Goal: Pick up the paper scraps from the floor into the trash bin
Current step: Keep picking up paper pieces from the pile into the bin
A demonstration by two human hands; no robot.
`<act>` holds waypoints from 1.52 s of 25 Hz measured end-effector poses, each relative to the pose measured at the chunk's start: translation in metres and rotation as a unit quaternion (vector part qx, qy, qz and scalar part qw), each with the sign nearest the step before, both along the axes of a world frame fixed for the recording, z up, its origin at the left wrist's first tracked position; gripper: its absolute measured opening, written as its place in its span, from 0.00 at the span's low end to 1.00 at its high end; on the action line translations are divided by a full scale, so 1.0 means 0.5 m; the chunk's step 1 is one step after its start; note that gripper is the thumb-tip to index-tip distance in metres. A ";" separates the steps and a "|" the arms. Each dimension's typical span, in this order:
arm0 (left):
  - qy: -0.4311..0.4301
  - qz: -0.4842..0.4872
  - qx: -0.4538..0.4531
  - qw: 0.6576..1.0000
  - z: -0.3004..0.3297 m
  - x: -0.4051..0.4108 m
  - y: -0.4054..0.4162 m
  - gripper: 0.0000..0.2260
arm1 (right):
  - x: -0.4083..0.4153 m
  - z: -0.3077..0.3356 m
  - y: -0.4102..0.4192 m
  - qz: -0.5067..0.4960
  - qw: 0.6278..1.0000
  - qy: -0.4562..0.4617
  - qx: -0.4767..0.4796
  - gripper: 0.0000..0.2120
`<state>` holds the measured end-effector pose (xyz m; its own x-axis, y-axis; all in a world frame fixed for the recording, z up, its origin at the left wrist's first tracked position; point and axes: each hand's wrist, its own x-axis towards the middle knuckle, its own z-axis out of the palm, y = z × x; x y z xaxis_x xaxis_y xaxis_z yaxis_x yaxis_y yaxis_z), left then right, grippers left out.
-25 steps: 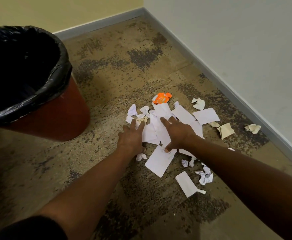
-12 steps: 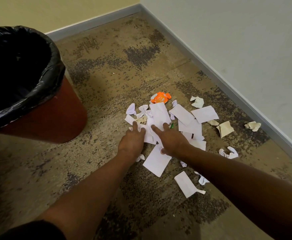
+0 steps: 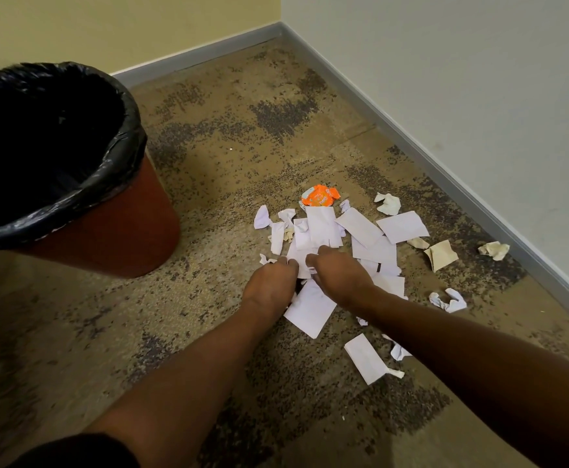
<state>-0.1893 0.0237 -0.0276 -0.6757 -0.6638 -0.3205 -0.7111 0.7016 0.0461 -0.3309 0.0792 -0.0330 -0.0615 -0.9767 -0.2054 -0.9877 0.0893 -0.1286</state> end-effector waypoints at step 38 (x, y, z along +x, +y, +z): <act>0.311 0.350 -0.200 0.861 0.423 0.500 -0.166 0.11 | 0.464 0.403 -0.358 0.193 0.926 -0.225 -0.231 0.27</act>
<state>0.0607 -0.0591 0.1838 -0.0239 -0.9510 0.3082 -0.8913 0.1599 0.4243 -0.0987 -0.0998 0.1684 0.3011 -0.8979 0.3212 -0.7710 -0.4274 -0.4721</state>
